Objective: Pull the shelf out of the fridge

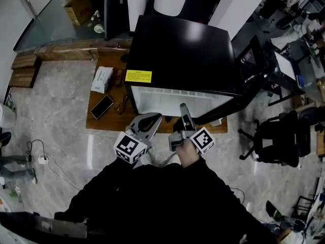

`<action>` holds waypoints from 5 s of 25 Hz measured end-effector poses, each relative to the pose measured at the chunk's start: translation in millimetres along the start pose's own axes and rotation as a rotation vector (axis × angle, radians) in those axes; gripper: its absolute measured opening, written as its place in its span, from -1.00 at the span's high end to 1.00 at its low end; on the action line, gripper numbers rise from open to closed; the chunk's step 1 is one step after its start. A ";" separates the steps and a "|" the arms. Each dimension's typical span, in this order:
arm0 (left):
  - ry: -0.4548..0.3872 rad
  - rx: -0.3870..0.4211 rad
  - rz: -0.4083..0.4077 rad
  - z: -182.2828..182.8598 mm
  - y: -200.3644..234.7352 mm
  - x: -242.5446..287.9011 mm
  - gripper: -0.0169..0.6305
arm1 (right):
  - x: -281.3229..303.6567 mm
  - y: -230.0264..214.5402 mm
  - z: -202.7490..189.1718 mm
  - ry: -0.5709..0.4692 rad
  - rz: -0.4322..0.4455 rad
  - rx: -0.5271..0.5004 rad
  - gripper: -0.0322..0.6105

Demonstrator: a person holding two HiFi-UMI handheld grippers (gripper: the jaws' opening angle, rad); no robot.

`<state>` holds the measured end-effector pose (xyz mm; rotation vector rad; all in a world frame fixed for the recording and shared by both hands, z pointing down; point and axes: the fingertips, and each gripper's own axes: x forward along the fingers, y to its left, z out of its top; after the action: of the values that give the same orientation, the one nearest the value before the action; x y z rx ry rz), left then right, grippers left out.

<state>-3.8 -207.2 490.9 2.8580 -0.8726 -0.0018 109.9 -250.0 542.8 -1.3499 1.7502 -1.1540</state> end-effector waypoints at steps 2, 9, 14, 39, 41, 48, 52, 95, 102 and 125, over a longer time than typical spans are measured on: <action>-0.004 0.001 0.024 0.5 11.1 4.0 0.93 | 19.4 -16.8 1.7 -0.053 -0.050 0.118 0.15; -0.006 0.004 0.085 0.8 32.2 15.6 0.93 | 75.0 -14.7 7.9 -0.131 0.011 0.247 0.13; -0.005 -0.002 0.101 0.1 40.3 21.4 0.93 | 104.1 -26.6 14.4 -0.158 0.016 0.286 0.14; 0.003 -0.022 0.067 -2.9 45.8 -1.1 0.93 | 108.2 -20.5 15.1 -0.250 -0.025 0.343 0.80; 0.002 -0.024 0.059 -3.3 41.9 -3.8 0.93 | 103.2 -18.3 14.2 -0.253 -0.008 0.334 0.80; -0.003 -0.018 0.039 -3.4 26.5 -12.6 0.93 | 79.2 -15.1 3.3 -0.247 -0.016 0.326 0.81; -0.005 -0.010 0.043 -3.0 14.3 -17.2 0.93 | 61.6 -13.8 -1.1 -0.239 -0.014 0.329 0.81; -0.019 0.004 0.162 -4.5 -96.5 -83.3 0.93 | -103.4 10.0 -43.9 -0.025 -0.009 0.131 0.81; -0.024 0.003 0.166 -2.9 -108.9 -92.8 0.93 | -149.5 22.2 -29.1 0.052 0.020 -0.178 0.81; 0.013 0.120 0.192 30.4 -100.7 -77.3 0.93 | -179.6 186.2 56.2 0.196 0.047 -1.399 0.81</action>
<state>-13.5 -86.2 442.7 2.8655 -1.1781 0.0947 132.5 -75.2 345.3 -1.8679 2.8572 0.1878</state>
